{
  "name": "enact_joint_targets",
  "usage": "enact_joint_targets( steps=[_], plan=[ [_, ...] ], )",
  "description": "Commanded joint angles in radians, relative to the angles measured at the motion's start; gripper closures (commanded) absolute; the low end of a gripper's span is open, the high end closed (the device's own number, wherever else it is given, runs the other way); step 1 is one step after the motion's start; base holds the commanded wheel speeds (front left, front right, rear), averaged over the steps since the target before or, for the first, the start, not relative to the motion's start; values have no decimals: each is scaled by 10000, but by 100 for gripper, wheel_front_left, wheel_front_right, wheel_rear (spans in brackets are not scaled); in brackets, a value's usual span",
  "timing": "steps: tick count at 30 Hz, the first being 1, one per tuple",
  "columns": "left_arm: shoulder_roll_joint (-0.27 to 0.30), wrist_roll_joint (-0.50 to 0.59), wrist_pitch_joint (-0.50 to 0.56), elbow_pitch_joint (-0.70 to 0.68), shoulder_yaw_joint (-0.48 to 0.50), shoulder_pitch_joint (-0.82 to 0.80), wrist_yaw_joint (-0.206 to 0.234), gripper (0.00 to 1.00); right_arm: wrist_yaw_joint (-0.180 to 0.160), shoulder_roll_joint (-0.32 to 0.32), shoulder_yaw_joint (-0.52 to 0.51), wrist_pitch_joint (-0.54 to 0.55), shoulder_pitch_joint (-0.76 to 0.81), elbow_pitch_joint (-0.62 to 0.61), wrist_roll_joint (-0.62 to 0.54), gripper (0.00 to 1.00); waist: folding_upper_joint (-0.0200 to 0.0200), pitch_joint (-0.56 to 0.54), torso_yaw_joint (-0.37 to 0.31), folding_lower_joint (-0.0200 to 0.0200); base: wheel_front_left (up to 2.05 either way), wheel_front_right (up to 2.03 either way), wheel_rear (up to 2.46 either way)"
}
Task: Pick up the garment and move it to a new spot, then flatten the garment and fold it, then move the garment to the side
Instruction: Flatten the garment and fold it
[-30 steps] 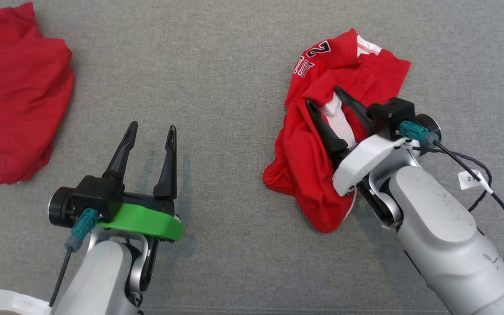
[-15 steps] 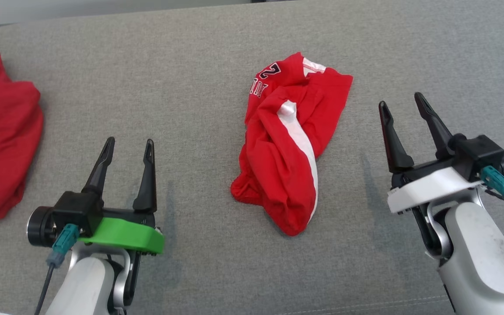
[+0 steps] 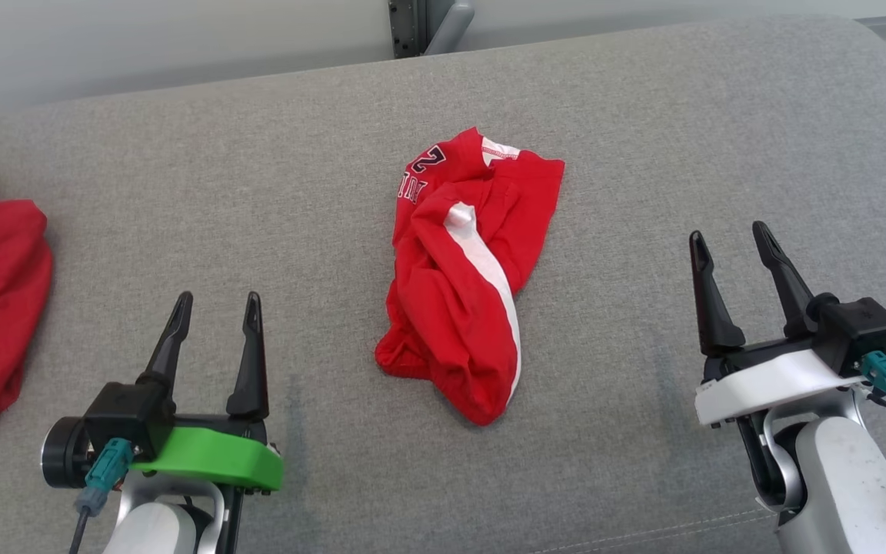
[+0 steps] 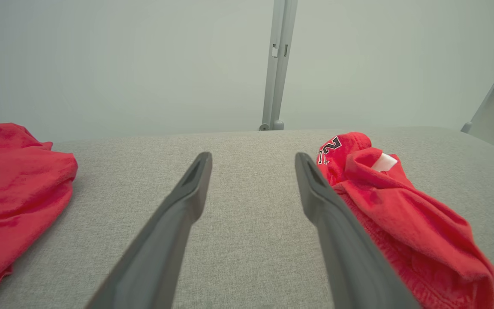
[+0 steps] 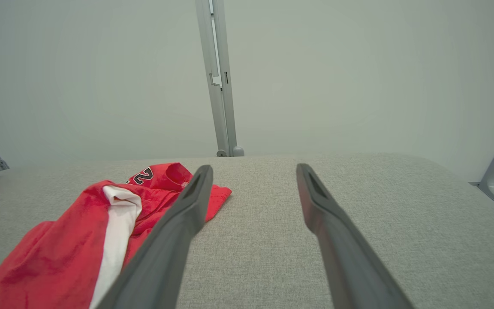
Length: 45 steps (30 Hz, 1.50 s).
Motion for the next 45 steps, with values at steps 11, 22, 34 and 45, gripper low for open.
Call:
enact_joint_targets(
  steps=[11,22,34,45],
  plan=[
    [-121,-193,878,-460,-1017,-180,-758,0,-3,108,-62,169,194,-239,-69,0,-1,54,63,0,0,0,0],
    [-1027,-1679,3754,555,-2951,143,-1875,0,-3,256,221,112,-164,-235,75,0,-1,716,-416,0,0,0,0],
    [-1488,-2262,2341,1155,-2631,-597,-2503,55,-3,376,142,-25,-316,-74,9,0,-1,1052,-688,0,0,0,0],
    [-884,-2416,1487,-461,-1949,-221,-2265,100,-3,443,-38,-98,-257,47,77,0,-1,907,-279,0,0,0,0]
  ],
)
